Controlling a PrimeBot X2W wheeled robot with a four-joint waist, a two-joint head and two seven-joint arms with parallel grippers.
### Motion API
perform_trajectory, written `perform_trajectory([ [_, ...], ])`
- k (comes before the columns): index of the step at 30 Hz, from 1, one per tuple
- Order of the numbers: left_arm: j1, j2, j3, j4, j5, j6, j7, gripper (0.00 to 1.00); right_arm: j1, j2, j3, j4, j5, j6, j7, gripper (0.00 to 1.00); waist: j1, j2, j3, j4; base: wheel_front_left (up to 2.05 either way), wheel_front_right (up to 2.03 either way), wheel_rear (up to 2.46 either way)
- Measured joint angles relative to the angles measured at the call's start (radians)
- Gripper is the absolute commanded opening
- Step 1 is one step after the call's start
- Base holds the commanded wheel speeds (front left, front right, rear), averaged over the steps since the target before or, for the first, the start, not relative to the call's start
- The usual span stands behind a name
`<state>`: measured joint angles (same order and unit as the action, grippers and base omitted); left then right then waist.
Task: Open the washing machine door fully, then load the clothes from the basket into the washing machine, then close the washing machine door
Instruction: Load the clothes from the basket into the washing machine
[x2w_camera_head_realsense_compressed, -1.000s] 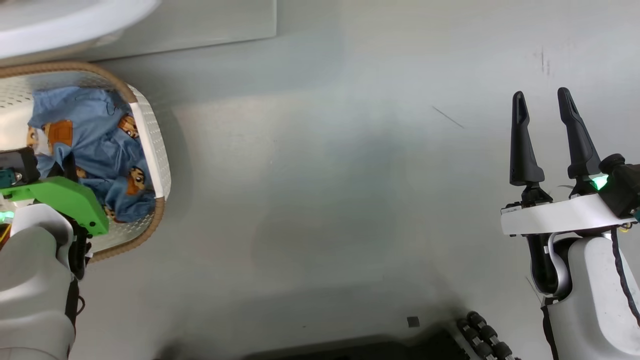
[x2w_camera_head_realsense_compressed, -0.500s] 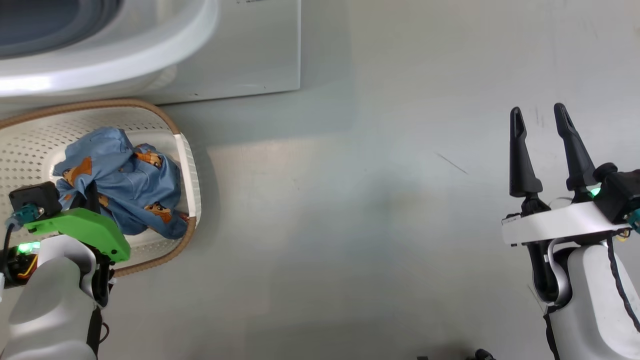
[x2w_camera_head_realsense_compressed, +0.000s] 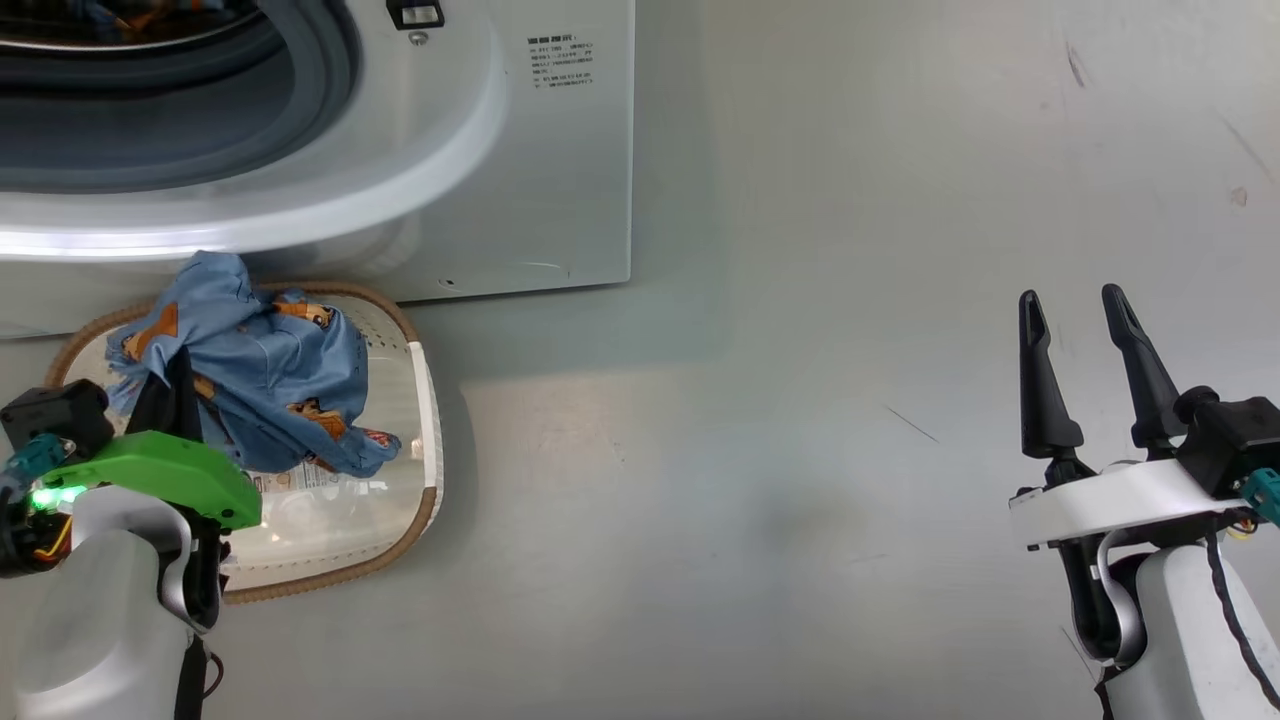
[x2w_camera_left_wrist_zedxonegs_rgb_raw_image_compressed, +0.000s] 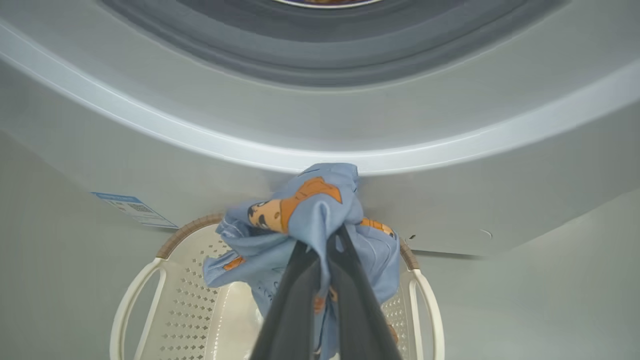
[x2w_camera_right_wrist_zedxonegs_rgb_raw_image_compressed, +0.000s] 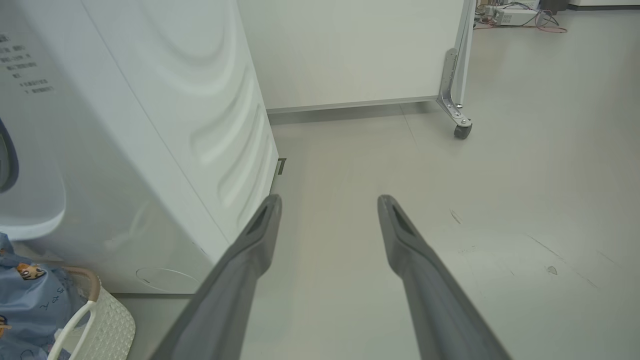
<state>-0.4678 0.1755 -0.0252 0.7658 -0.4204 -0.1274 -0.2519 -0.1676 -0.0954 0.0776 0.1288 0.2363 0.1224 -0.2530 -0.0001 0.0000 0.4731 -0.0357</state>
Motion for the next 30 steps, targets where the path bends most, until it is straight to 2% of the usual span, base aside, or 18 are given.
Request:
perform_trajectory([
  [22,0.151,-0.038,0.08,-0.382,0.095,0.0,0.0,0.0,0.115,-0.013,-0.025,0.026,0.002,0.0,0.0,1.0,0.0,0.0,-0.223,0.058,0.0,0.0,0.0],
  [30,0.247,-0.039,0.121,-0.465,0.13,0.0,0.0,0.0,0.124,-0.015,0.0,0.03,0.002,0.0,0.0,1.0,0.0,0.0,-0.285,0.072,0.0,0.0,0.0],
])
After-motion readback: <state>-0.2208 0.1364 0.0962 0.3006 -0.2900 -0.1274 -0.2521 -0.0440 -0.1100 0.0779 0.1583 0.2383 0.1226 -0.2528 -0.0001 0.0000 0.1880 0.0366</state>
